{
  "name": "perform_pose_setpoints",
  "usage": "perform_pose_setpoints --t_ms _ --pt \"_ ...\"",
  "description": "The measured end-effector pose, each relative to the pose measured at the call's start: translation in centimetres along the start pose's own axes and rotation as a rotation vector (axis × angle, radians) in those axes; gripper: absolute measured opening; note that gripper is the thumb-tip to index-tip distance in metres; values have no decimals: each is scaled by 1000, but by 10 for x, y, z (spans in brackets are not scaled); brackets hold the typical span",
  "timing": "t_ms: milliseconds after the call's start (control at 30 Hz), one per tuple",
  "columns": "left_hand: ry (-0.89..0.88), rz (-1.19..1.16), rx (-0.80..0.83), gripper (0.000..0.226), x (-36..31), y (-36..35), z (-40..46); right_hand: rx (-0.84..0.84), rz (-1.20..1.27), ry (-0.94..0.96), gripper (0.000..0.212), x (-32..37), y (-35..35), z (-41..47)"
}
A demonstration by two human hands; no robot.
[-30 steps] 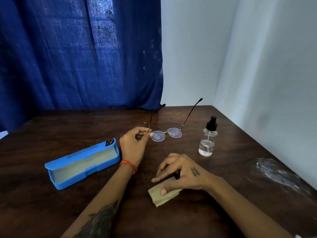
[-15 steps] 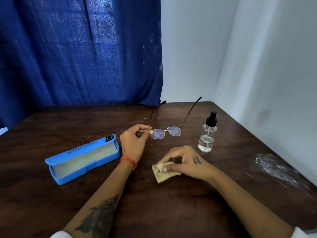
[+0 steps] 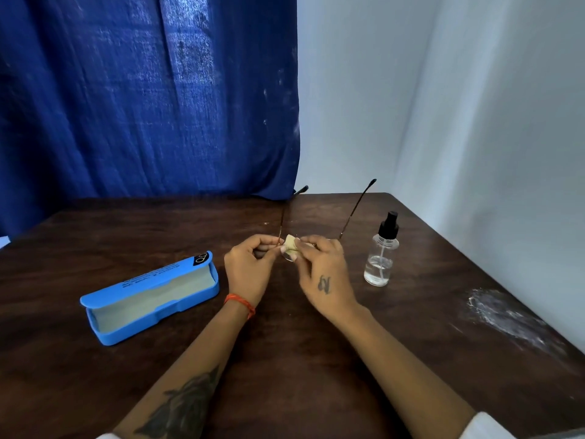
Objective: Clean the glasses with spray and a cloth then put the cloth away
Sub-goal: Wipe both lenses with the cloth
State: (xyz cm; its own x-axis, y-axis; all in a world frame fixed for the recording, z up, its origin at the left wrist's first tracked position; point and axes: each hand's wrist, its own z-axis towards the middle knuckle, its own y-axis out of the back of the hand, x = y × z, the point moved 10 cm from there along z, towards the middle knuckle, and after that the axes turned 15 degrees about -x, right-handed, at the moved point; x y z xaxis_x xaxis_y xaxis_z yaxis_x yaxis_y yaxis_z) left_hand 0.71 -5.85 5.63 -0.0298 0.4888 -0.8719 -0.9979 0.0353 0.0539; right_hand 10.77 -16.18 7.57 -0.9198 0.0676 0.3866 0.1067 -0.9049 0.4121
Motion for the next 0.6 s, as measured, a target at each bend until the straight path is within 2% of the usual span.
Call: perform_pose_setpoints --t_ms 167,300,467,600 --pt "64 -51 15 23 7 -1 -1 13 73 110 22 10 4 -4" --pt "76 -72 45 20 6 -3 -2 -34 117 114 15 11 15 0" --pt "30 -53 50 25 -1 2 -6 -41 -53 175 13 21 20 -5" --pt "11 -60 34 20 -6 8 -11 2 -150 206 23 29 13 -9"
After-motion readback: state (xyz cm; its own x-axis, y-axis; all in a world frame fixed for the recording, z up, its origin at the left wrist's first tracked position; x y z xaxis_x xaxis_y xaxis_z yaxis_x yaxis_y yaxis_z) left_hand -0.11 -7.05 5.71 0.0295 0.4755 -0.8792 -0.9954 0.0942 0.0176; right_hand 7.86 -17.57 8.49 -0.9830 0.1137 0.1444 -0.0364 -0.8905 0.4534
